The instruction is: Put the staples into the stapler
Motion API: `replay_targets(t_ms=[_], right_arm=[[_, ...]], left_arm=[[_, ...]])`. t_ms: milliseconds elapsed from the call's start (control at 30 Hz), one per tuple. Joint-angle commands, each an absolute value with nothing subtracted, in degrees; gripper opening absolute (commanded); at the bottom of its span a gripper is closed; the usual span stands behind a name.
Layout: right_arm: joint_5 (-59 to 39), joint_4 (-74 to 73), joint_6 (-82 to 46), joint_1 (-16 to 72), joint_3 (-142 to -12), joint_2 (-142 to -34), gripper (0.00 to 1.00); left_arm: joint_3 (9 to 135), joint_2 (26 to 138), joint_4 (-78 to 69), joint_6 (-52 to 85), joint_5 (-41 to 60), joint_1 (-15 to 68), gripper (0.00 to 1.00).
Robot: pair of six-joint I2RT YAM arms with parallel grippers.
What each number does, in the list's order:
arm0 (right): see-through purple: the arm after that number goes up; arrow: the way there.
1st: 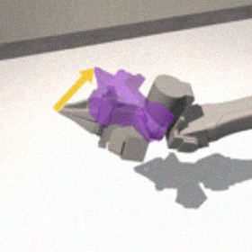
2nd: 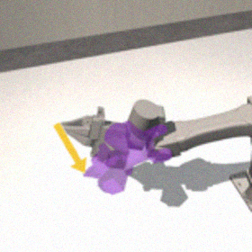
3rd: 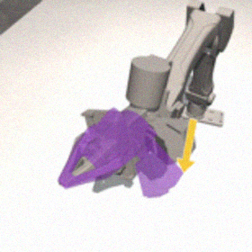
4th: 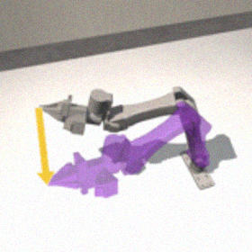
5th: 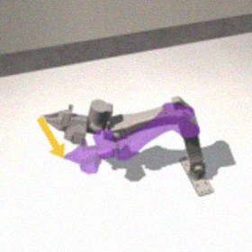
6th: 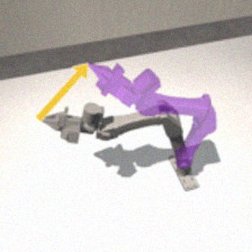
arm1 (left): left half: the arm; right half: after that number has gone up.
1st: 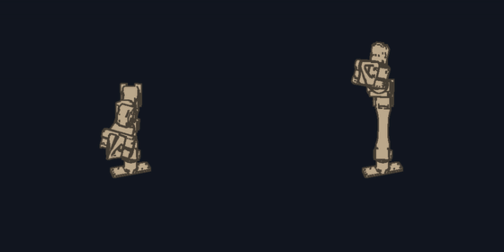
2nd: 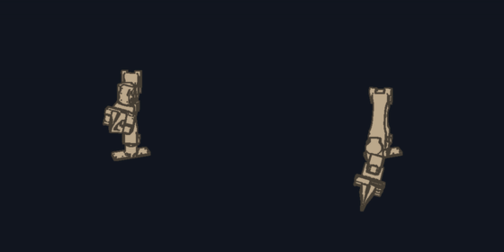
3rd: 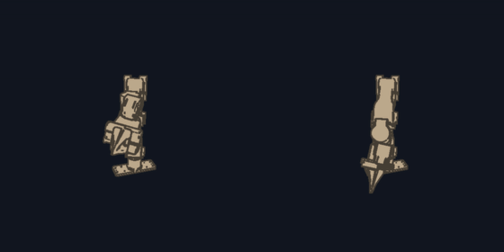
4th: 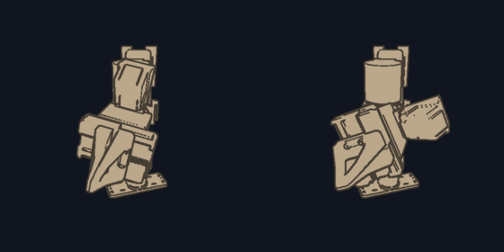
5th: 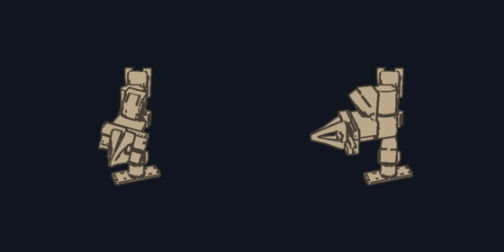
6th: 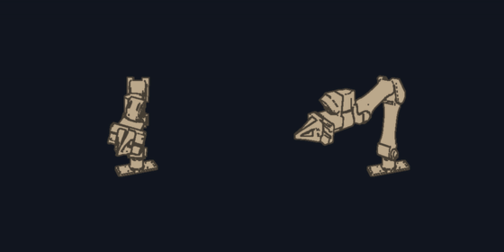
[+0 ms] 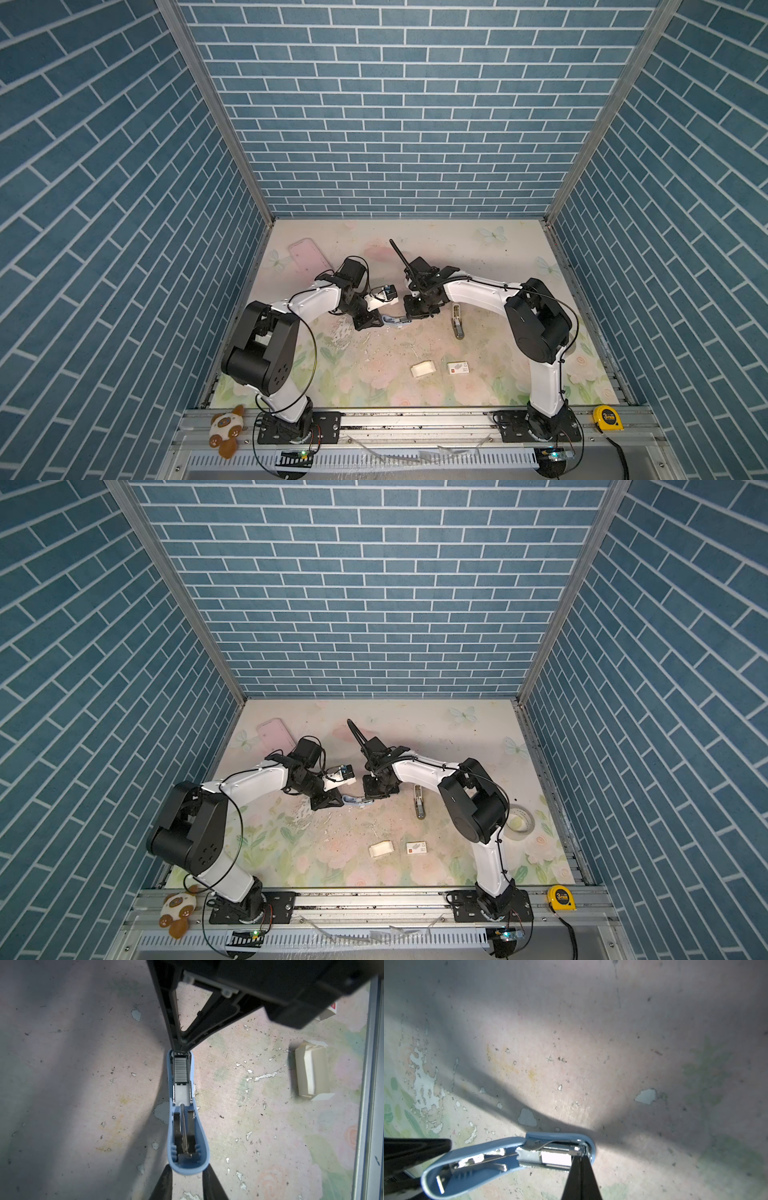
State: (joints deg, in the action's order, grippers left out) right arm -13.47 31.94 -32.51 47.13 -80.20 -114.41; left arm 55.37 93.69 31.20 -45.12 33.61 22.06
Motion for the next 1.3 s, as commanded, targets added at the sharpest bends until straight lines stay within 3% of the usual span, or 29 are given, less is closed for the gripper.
replay_targets(t_ms=[0,433,1267], right_arm=[[-12.8,32.0,-32.0,47.4,-80.0,-113.4,0.00],[-13.1,31.8,-32.0,47.6,-80.2,-113.1,0.00],[-11.5,33.1,-31.2,48.5,-81.8,-112.6,0.00]], left_arm=[[54.8,92.5,30.6,-44.3,34.5,23.2,0.30],[55.5,93.4,30.2,-43.6,33.3,24.7,0.25],[57.6,94.1,31.3,-42.2,31.1,25.9,0.30]])
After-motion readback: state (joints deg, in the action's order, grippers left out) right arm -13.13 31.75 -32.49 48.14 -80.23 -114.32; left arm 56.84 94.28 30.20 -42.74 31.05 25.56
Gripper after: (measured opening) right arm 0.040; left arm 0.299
